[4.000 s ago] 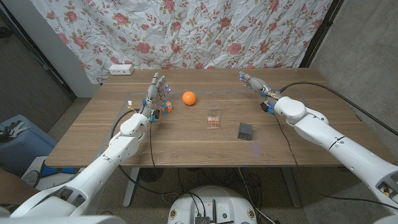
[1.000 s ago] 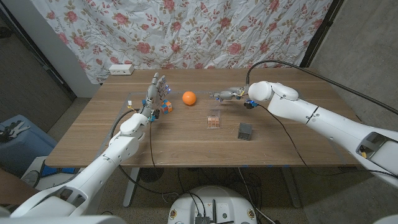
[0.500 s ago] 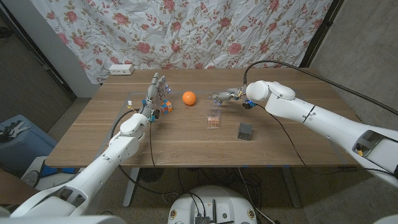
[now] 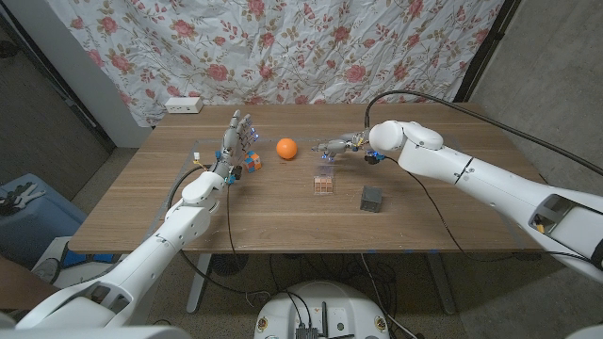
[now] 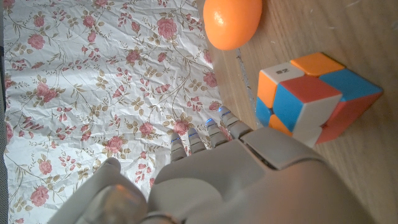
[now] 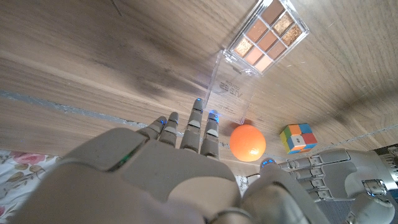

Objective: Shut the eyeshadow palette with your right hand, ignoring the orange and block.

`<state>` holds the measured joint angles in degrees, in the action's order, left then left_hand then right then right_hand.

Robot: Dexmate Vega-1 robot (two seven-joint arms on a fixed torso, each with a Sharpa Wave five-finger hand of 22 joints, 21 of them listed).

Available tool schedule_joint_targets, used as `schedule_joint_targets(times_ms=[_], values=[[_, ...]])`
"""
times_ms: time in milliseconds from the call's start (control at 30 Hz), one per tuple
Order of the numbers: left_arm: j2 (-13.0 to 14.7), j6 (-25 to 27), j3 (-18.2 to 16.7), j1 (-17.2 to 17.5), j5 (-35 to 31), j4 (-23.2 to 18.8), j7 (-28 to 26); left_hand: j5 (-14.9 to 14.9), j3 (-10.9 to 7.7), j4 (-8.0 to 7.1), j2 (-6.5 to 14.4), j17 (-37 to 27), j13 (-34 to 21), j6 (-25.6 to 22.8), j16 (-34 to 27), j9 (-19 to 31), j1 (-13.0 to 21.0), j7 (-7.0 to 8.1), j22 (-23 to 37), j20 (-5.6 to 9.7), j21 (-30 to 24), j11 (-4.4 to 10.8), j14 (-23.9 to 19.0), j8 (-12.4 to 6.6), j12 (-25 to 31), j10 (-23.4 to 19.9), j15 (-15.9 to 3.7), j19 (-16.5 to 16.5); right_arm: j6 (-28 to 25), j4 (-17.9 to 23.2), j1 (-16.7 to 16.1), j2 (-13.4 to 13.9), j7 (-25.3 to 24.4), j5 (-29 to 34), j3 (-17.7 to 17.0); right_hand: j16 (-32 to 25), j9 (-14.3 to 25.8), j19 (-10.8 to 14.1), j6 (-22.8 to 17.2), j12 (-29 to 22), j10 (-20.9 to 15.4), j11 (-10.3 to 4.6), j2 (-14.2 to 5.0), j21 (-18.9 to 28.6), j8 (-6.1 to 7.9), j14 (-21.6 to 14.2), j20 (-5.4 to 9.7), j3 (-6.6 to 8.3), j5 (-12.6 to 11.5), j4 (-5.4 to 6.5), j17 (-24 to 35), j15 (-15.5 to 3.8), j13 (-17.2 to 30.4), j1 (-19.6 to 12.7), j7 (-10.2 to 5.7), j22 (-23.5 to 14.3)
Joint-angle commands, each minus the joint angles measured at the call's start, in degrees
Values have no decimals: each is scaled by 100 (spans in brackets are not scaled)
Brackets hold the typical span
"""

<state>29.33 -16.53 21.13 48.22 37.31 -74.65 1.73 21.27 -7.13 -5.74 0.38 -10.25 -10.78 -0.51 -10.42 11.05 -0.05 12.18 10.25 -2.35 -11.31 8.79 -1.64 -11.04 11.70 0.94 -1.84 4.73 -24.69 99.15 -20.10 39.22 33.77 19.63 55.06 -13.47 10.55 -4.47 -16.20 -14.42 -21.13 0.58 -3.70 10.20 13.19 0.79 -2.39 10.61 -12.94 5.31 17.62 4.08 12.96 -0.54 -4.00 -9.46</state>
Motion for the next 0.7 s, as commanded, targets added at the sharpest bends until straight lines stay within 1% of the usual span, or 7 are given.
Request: schedule_joint_targets(times_ms=[33, 100, 267, 400, 533, 600, 700], values=[[-5, -6, 3, -4, -3, 10, 1, 23, -45, -3, 43, -30, -24, 14, -35, 25, 34, 41, 22, -5, -26, 47, -23, -29, 27, 3, -129, 46, 56, -71, 70, -79, 55, 78, 45, -55, 15, -44, -149, -62, -134, 10, -91, 52, 63, -50, -14, 7, -42, 49, 0, 15, 33, 11, 8, -26], [-6, -7, 3, -4, -3, 12, 2, 23, -45, -3, 43, -30, -24, 15, -33, 25, 34, 41, 22, -4, -26, 45, -19, -28, 29, -2, -124, 45, 65, -74, 79, -84, 56, 95, 50, -75, 18, -42, -177, -76, -177, 19, -88, 54, 67, -101, -21, 1, -45, 57, -5, 9, 41, 10, 10, -26], [-5, -7, 3, -4, -3, 11, 2, 23, -45, -3, 43, -30, -24, 15, -36, 25, 34, 41, 22, -9, -25, 52, -25, -28, 31, -8, -132, 43, 81, -69, 71, -93, 19, 123, 38, -103, 31, -39, -369, -139, -365, -22, -76, 59, 117, -184, -41, -20, -58, 79, -25, -1, 72, 3, 50, -26], [-4, -7, 2, -3, -2, 10, 2, 23, -45, -3, 43, -30, -24, 13, -35, 25, 34, 41, 22, -7, -25, 42, -22, -29, 31, -7, -135, 43, 78, -61, 79, -98, 18, 165, 46, -131, 44, -33, -569, -201, -547, -1, -69, 63, 170, -265, -72, -38, -72, 95, -45, -24, 106, -8, 74, -25], [-4, -7, 2, -3, -2, 10, 2, 23, -45, -3, 43, -30, -24, 12, -36, 25, 34, 41, 22, -12, -25, 51, -24, -30, 31, -8, -133, 42, 75, -57, 78, -105, 17, 186, 44, -179, 56, -21, -841, -258, -717, -44, -67, 67, 250, -392, -118, -58, -87, 110, -63, -56, 145, -16, 82, -24], [-4, -7, 2, -3, -2, 9, 2, 23, -45, -3, 44, -30, -24, 11, -35, 25, 34, 41, 22, -7, -25, 47, -22, -30, 29, -4, -136, 43, 101, -71, 81, -108, 17, 187, 42, -184, 60, -21, -901, -310, -862, -12, -67, 66, 262, -411, -121, -66, -93, 112, -71, -65, 165, -22, 89, -23], [-3, -6, 2, -2, -2, 9, 2, 23, -45, -3, 44, -30, -24, 10, -36, 25, 34, 41, 22, -6, -25, 48, -25, -30, 30, -4, -135, 42, 105, -71, 77, -116, 3, 202, 37, -210, 65, -13, -988, -325, -911, 3, -70, 68, 285, -472, -133, -75, -99, 118, -76, -76, 183, -23, 100, -23]])
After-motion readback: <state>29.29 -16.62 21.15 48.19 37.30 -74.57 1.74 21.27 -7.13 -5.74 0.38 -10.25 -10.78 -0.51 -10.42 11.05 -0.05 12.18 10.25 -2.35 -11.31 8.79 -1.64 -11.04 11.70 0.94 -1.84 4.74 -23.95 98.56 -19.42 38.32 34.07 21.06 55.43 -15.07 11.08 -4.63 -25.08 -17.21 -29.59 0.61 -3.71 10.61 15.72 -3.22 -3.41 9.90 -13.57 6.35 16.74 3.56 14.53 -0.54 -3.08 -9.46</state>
